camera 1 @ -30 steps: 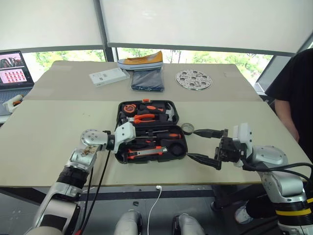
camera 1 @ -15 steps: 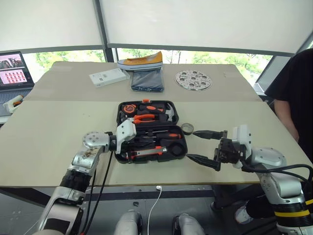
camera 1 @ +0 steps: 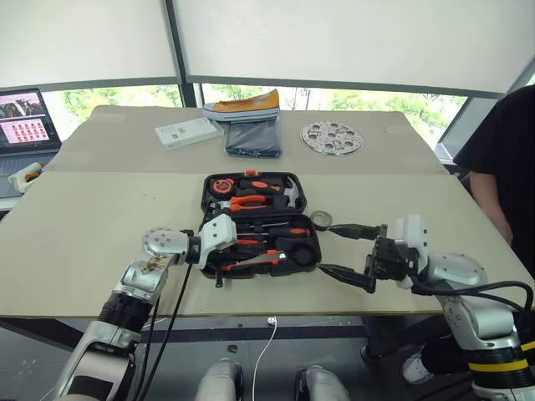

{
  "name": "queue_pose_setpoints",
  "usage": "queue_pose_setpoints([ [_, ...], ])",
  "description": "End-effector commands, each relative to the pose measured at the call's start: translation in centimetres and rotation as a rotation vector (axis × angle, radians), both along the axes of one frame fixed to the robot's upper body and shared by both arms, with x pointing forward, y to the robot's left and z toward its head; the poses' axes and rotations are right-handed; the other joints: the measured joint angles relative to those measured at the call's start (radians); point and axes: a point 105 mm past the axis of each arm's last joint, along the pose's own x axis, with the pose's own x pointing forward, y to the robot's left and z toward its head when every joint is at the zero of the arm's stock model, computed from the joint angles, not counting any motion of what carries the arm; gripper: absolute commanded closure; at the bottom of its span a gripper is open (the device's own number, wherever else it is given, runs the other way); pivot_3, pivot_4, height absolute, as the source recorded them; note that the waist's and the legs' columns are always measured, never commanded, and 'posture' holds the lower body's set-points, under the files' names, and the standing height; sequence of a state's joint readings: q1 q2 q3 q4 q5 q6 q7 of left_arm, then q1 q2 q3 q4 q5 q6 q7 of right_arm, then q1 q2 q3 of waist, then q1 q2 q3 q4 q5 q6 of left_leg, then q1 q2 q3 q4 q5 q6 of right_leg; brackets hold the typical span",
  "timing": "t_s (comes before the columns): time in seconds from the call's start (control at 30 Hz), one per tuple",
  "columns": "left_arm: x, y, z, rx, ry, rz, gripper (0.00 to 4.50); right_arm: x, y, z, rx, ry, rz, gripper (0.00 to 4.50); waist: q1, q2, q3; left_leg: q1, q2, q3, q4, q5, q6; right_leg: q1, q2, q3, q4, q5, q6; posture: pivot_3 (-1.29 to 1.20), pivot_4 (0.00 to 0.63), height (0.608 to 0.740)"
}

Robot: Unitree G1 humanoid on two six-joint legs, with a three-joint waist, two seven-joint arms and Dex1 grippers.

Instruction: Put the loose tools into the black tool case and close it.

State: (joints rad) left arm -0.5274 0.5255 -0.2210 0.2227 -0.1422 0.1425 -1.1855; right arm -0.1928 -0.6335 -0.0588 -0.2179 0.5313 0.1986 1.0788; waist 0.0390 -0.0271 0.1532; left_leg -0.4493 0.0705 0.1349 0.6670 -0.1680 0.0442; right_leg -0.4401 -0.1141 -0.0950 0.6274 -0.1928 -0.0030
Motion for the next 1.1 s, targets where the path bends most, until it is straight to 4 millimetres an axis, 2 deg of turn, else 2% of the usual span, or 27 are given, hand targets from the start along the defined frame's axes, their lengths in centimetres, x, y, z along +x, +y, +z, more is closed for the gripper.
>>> queue_pose_setpoints([
  [0.03, -1.1, 1.4, -4.0, 0.142, 0.172, 0.053, 4.44, -0.2, 0.2, 1.2, 0.01, -0.061, 0.007, 0.0, -0.002, 0.0, 0.0, 0.002, 0.001, 0.0, -0.001, 0.0, 0.0, 0.0, 0.0, 0.0, -0.001, 0.0, 0.0, 0.0, 0.15, 0.74],
  [0.17, -1.4, 1.7, -4.9, 0.145, 0.198, 0.082, 4.44, -0.2, 0.2, 1.3, 0.01, -0.063, 0.007, 0.0, -0.003, 0.007, -0.004, 0.008, 0.001, 0.001, -0.006, 0.0, 0.0, 0.001, -0.001, 0.001, -0.004, 0.0, 0.0, 0.0, 0.15, 0.74],
  [0.33, -1.5, 1.6, -4.1, 0.073, 0.157, 0.071, 4.44, -0.2, 0.1, 1.3, 0.01, -0.06, 0.004, 0.0, -0.003, 0.012, -0.007, 0.008, 0.001, 0.001, -0.007, 0.0, 0.0, 0.001, -0.001, 0.001, -0.004, -0.001, 0.0, 0.0, 0.15, 0.74],
  [0.37, -1.4, 1.5, -3.7, 0.042, 0.129, 0.067, 4.44, -0.2, 0.0, 1.2, 0.009, -0.06, 0.002, 0.0, -0.003, 0.012, -0.007, 0.008, 0.001, 0.001, -0.007, 0.0, -0.001, 0.001, -0.001, 0.001, -0.004, -0.001, 0.0, 0.0, 0.15, 0.74],
  [0.47, 0.0, 1.4, 0.0, -0.165, -0.055, 0.1, 4.44, -0.1, -0.6, 1.2, 0.012, -0.075, -0.034, 0.0, -0.002, 0.012, -0.007, 0.008, 0.001, 0.001, -0.007, 0.0, -0.001, 0.001, -0.001, 0.001, -0.005, -0.001, 0.0, 0.0, 0.15, 0.74],
  [0.53, 0.2, 2.2, 1.9, -0.26, -0.13, 0.111, 3.94, -0.1, -1.6, 1.3, 0.013, -0.091, -0.076, 0.0, 0.0, 0.012, -0.007, 0.007, 0.001, 0.001, -0.007, 0.0, -0.001, 0.0, -0.002, 0.001, -0.005, -0.001, 0.0, 0.0, 0.15, 0.74],
  [0.6, -0.3, 3.4, 3.5, -0.347, -0.157, 0.098, 3.51, -0.2, -2.9, 1.4, 0.038, -0.095, -0.14, 0.0, 0.001, 0.011, -0.006, 0.003, 0.0, 0.001, -0.007, 0.0, 0.0, 0.0, -0.001, 0.0, -0.005, 0.0, 0.0, 0.0, 0.15, 0.74],
  [0.63, -0.5, 4.0, 4.1, -0.378, -0.167, 0.108, 3.02, -0.2, -3.6, 1.5, 0.055, -0.097, -0.177, 0.0, 0.001, 0.011, -0.006, 0.001, 0.0, 0.001, -0.007, 0.0, 0.0, 0.0, -0.002, 0.0, -0.005, 0.0, 0.0, 0.0, 0.15, 0.74],
  [0.7, -1.0, 5.7, 5.1, -0.414, -0.185, 0.134, 2.37, -0.4, -5.3, 1.2, 0.062, -0.102, -0.257, 0.0, -0.001, 0.011, -0.006, 0.001, 0.0, 0.001, -0.007, -0.001, 0.0, -0.001, -0.002, 0.0, -0.005, -0.001, 0.0, 0.0, 0.15, 0.74],
  [0.77, -1.9, 7.3, 5.3, -0.417, -0.184, 0.158, 1.64, -0.7, -7.0, 0.1, 0.028, -0.097, -0.322, 0.0, -0.002, 0.011, -0.006, 0.0, -0.001, 0.001, -0.007, -0.002, 0.002, -0.001, -0.001, 0.0, -0.006, -0.002, 0.001, 0.0, 0.15, 0.74],
  [0.9, -4.6, 10.7, 4.0, -0.395, -0.147, 0.183, 0.19, -1.6, -10.2, -2.4, -0.014, -0.061, -0.461, 0.0, -0.01, 0.012, -0.006, 0.002, 0.0, 0.002, -0.008, -0.003, 0.003, 0.0, -0.001, 0.0, -0.008, -0.002, 0.002, 0.0, 0.15, 0.74],
  [1.03, -5.9, 13.2, 2.9, -0.412, -0.075, 0.313, 0.07, -1.9, -12.5, -4.8, -0.096, 0.009, -0.571, 0.0, -0.014, 0.014, -0.004, 0.003, 0.001, 0.002, -0.008, -0.004, 0.001, -0.001, -0.002, 0.0, -0.011, -0.002, 0.002, 0.0, 0.15, 0.74],
  [1.1, -6.4, 13.4, 3.4, -0.449, -0.067, 0.326, 0.07, -1.6, -11.9, -4.5, -0.122, 0.003, -0.536, 0.0, -0.016, 0.016, -0.003, 0.003, 0.005, 0.002, -0.008, -0.005, 0.001, -0.001, 0.0, -0.001, -0.016, -0.002, 0.002, 0.0, 0.15, 0.74],
])
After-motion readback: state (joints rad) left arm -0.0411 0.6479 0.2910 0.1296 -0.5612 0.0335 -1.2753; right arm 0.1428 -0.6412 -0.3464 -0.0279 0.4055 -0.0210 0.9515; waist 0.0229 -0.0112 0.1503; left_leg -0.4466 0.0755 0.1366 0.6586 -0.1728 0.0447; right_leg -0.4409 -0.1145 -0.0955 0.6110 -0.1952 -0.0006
